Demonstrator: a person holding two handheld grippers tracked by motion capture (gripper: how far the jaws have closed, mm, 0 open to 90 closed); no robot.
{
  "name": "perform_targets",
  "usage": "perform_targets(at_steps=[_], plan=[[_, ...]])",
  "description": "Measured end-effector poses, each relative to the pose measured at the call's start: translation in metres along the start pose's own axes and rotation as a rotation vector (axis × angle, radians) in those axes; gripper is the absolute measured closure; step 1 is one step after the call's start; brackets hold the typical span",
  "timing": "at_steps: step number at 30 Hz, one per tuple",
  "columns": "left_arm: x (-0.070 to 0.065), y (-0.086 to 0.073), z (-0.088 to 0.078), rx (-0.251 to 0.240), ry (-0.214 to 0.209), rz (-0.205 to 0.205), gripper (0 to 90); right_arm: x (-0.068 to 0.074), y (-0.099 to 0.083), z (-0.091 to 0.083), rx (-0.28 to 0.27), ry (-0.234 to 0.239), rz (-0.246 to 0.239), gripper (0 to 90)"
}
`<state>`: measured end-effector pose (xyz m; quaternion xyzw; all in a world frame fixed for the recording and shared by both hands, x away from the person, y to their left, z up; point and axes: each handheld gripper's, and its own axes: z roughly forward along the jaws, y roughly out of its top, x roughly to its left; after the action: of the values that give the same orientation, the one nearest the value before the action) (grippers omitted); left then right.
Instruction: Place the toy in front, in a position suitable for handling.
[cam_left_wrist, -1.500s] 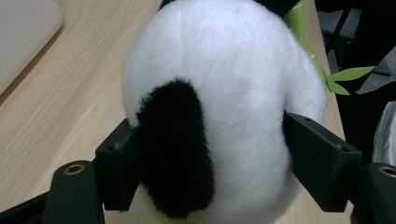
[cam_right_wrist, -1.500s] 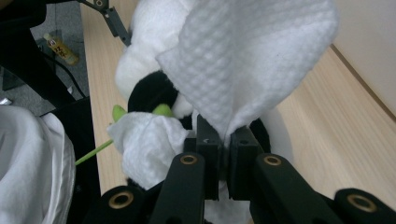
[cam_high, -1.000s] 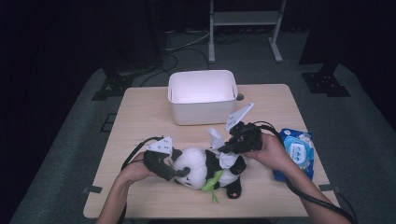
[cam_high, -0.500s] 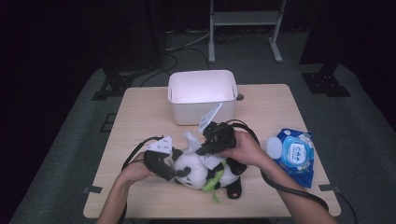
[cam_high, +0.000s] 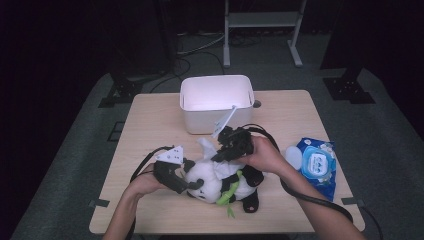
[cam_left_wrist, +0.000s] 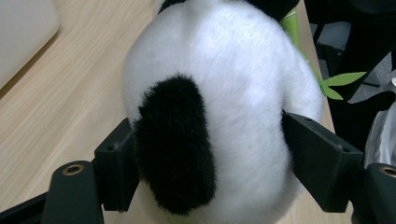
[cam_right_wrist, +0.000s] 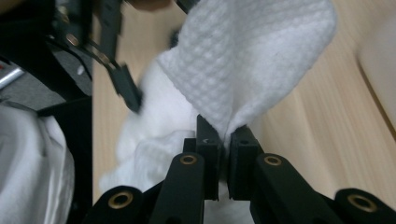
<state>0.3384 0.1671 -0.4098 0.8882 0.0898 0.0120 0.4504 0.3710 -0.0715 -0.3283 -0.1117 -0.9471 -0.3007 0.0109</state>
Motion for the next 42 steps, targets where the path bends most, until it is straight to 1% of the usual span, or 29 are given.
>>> perform_targets(at_steps=[1,3,6,8,9,12,13,15,17,18,19,20,21,22,25,26,27,28,29,33,35,37,38,40,42], plan=[[0.0,0.0,0.0,0.0,0.0,0.001,24.0,-0.003,-0.006,-0.004,0.01,-0.014,0.021,84.7],[0.0,0.0,0.0,-0.001,0.001,0.0,24.0,-0.008,-0.014,-0.011,0.017,-0.037,0.043,84.7],[0.001,0.001,0.0,-0.005,0.006,0.0,24.0,-0.016,-0.027,-0.021,0.008,-0.059,0.078,84.7],[0.002,0.002,0.001,-0.007,0.008,0.003,24.0,-0.02,-0.036,-0.027,0.001,-0.063,0.101,84.7],[0.002,0.003,0.001,-0.012,0.011,-0.002,24.0,-0.021,-0.039,-0.028,0.0,-0.061,0.113,84.7],[0.003,0.004,0.002,-0.007,0.008,-0.023,21.6,-0.019,-0.045,-0.028,-0.008,-0.067,0.117,84.8],[0.003,0.004,0.002,-0.009,0.005,-0.034,20.8,-0.018,-0.045,-0.028,-0.008,-0.067,0.115,84.8],[0.004,0.004,0.002,-0.01,-0.011,-0.075,17.8,-0.016,-0.046,-0.026,-0.013,-0.066,0.11,84.8],[0.006,0.003,0.002,-0.022,-0.036,-0.13,14.3,-0.014,-0.047,-0.025,-0.024,-0.054,0.11,84.8],[0.007,0.003,0.001,-0.025,-0.041,-0.146,11.7,-0.013,-0.048,-0.024,-0.026,-0.051,0.109,84.8],[0.007,0.003,0.001,-0.036,-0.045,-0.176,10.5,-0.011,-0.048,-0.024,-0.027,-0.048,0.11,84.8],[0.008,0.004,0.0,-0.036,-0.049,-0.193,9.5,-0.01,-0.049,-0.024,-0.031,-0.047,0.108,84.8],[0.008,0.004,0.0,-0.032,-0.053,-0.2,8.7,-0.009,-0.049,-0.023,-0.035,-0.045,0.105,84.8],[0.007,0.005,0.001,-0.025,-0.052,-0.194,7.8,-0.008,-0.05,-0.023,-0.038,-0.039,0.106,84.8],[0.006,0.008,0.008,0.002,-0.048,-0.202,2.4,-0.005,-0.051,-0.022,-0.042,-0.036,0.103,84.9],[0.006,0.009,0.01,0.007,-0.047,-0.206,1.9,-0.004,-0.051,-0.021,-0.042,-0.034,0.103,84.9],[0.006,0.01,0.013,0.023,-0.047,-0.206,1.0,-0.003,-0.052,-0.021,-0.043,-0.033,0.104,84.9],[0.006,0.011,0.015,0.03,-0.049,-0.207,0.1,-0.003,-0.052,-0.02,-0.048,-0.03,0.096,85.0],[0.007,0.013,0.018,0.037,-0.059,-0.203,0.0,-0.002,-0.052,-0.02,-0.046,-0.03,0.096,85.0],[0.008,0.017,0.024,0.056,-0.084,-0.215,0.0,0.002,-0.053,-0.019,-0.044,-0.031,0.09,85.2],[0.008,0.019,0.025,0.075,-0.094,-0.211,0.0,0.003,-0.055,-0.019,-0.05,-0.029,0.087,85.3],[0.007,0.02,0.025,0.088,-0.096,-0.197,0.0,0.004,-0.056,-0.018,-0.057,-0.021,0.088,85.3],[0.007,0.021,0.025,0.091,-0.099,-0.186,0.7,0.004,-0.056,-0.018,-0.061,-0.021,0.084,85.3],[0.007,0.021,0.024,0.091,-0.099,-0.185,8.3,0.005,-0.057,-0.018,-0.062,-0.018,0.086,85.3],[0.008,0.021,0.021,0.081,-0.095,-0.179,17.4,0.004,-0.058,-0.019,-0.071,-0.021,0.09,85.2]])
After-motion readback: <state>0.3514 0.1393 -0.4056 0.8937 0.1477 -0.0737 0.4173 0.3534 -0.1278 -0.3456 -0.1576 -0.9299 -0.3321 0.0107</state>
